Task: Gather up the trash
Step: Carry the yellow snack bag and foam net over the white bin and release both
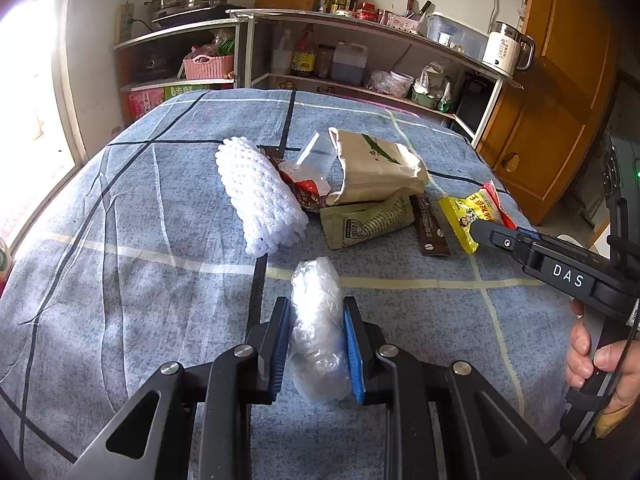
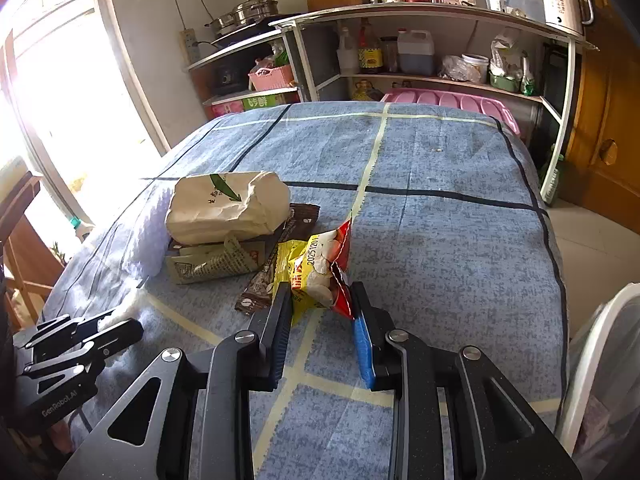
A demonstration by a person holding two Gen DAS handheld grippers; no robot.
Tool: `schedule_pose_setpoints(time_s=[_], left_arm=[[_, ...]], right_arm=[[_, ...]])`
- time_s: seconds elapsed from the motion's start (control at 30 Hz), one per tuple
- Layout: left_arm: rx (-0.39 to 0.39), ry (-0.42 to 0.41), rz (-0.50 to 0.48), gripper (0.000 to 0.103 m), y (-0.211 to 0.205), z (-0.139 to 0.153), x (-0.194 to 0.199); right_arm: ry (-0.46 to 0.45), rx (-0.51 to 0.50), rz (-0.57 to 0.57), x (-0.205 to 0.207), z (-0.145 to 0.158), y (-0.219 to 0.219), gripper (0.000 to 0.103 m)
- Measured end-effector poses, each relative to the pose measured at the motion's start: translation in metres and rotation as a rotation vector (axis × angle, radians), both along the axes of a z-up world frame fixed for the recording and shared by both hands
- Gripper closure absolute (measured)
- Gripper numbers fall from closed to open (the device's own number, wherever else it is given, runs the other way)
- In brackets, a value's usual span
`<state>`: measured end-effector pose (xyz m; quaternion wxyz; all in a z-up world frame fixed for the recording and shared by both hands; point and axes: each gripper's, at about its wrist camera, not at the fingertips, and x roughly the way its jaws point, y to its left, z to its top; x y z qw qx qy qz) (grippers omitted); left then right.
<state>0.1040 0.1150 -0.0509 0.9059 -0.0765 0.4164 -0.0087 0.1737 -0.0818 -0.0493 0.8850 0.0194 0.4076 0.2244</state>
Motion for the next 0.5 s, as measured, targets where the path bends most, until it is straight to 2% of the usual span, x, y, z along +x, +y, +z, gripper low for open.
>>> schedule_pose_setpoints(time_s=[0.5], left_arm=[[0.026,-0.062,-0.095,0.077,-0.043,0.031,-0.012]], right_arm=[[-0.058,0.036,-0.056,-0.035,0.024,-0.036,0.073]])
